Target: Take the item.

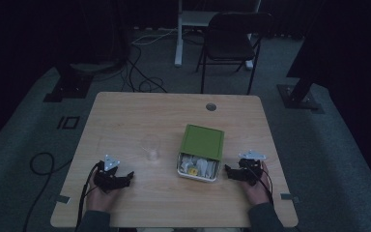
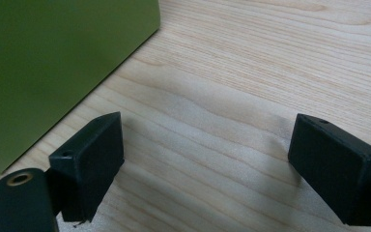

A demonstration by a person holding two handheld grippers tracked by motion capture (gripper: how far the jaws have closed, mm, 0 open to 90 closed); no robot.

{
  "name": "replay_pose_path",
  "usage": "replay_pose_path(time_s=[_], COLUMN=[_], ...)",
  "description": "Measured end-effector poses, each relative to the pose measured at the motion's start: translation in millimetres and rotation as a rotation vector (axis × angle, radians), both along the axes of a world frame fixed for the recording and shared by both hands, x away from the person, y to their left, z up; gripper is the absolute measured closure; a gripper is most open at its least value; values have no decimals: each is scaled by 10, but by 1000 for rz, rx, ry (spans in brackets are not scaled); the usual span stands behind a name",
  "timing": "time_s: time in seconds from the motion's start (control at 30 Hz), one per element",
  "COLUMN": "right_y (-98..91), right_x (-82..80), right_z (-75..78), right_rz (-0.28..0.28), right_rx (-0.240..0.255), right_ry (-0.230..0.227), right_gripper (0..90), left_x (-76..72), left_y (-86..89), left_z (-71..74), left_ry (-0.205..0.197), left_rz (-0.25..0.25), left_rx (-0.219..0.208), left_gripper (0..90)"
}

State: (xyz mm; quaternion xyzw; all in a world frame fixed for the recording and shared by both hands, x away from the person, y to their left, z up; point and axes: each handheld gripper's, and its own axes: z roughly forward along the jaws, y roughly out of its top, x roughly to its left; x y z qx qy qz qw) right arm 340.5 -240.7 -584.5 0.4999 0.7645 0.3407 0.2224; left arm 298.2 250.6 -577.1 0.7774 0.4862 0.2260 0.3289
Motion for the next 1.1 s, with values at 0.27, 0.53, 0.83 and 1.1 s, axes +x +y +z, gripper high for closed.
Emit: replay_pose_path(time_s=[0.27, 0.53, 0.83, 1.1], right_y=[-26, -43, -49, -49], right_x=[-3, -12, -17, -24], right_z=[-1, -3, -2, -2], right_rz=[0, -6, -9, -12], right_rx=[0, 0, 0, 0], right_ry=[-2, -3, -1, -1], right_gripper=[123, 124, 124, 125], left_x=[1, 25, 9, -19], left_y=[-17, -14, -12, -88], left_z=[25, 46, 83, 152], left_ry=[14, 35, 54, 40], left_rz=[-11, -25, -31, -64], left_rx=[7, 16, 19, 47], left_gripper=[251, 251, 340, 375])
